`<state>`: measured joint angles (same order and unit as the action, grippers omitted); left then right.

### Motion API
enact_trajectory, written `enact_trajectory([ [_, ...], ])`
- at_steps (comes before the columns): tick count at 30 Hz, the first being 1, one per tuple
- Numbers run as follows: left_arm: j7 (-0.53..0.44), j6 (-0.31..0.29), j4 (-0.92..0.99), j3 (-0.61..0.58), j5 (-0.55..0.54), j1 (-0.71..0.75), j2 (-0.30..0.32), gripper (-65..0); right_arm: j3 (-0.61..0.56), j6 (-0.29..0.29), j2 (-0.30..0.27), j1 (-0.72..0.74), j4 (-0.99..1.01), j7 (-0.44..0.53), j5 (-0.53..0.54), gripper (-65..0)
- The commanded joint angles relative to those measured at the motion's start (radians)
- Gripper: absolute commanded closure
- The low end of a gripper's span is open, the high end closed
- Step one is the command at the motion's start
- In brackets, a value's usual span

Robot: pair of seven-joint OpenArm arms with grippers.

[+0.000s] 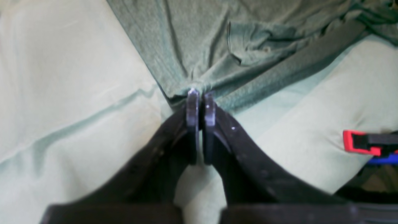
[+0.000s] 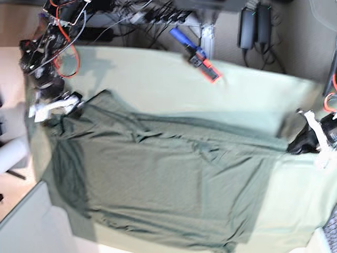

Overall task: Fold the T-shirt properly
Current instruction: 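Drag the held corners toward the hem, sliding the shirt along the cloth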

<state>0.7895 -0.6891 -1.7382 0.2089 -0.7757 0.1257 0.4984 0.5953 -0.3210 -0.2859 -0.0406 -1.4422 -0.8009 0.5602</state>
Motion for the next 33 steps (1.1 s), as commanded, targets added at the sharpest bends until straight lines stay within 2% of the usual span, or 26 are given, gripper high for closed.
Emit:
enact_trajectory([
  [1, -0.021, -0.009, -0.013, 0.006, -0.021, -0.008, 0.017, 0.0, 0.005, -0.025, 0.004, 0.005, -0.020, 0.019, 0.024, -37.7],
  [5, -0.021, -0.009, -0.013, 0.006, -0.021, -0.006, 0.017, 0.0, 0.005, -0.026, 0.084, -0.004, -0.020, 0.042, 0.024, -37.7],
  [11, -0.021, -0.009, -0.013, 0.006, -0.021, -0.006, 0.017, 0.0, 0.005, -0.026, 0.133, 0.002, -0.020, 0.062, 0.032, -37.5],
  [12, -0.021, -0.009, -0.013, 0.006, -0.021, -0.006, 0.017, 0.0, 0.005, -0.026, 0.135, 0.002, -0.020, 0.067, 0.032, -35.8],
  [14, -0.021, -0.009, -0.013, 0.006, -0.021, -0.006, 0.017, 0.0, 0.005, -0.026, 0.137, 0.002, -0.020, 0.072, 0.032, -25.2],
  [16, -0.021, -0.009, -0.013, 0.006, -0.021, -0.006, 0.017, 0.0, 0.005, -0.026, 0.137, 0.002, -0.021, 0.072, 0.032, -6.9],
  [17, -0.021, -0.009, -0.013, 0.006, -0.021, -0.006, 0.017, 0.0, 0.005, -0.026, 0.137, 0.002, -0.022, 0.072, 0.033, 0.0],
  [22, -0.021, -0.009, -0.013, 0.006, -0.020, -0.006, 0.017, 0.0, 0.005, -0.027, 0.137, 0.005, -0.076, 0.074, 0.077, 0.0],
  [28, -0.021, -0.009, -0.013, 0.006, -0.020, -0.006, 0.017, 0.0, 0.005, -0.027, 0.137, 0.032, -0.175, 0.073, 0.075, 0.0],
  [33, -0.021, -0.009, -0.013, 0.006, -0.021, 0.003, 0.017, 0.0, 0.005, -0.027, 0.137, 0.114, -0.170, 0.076, 0.022, 0.0],
])
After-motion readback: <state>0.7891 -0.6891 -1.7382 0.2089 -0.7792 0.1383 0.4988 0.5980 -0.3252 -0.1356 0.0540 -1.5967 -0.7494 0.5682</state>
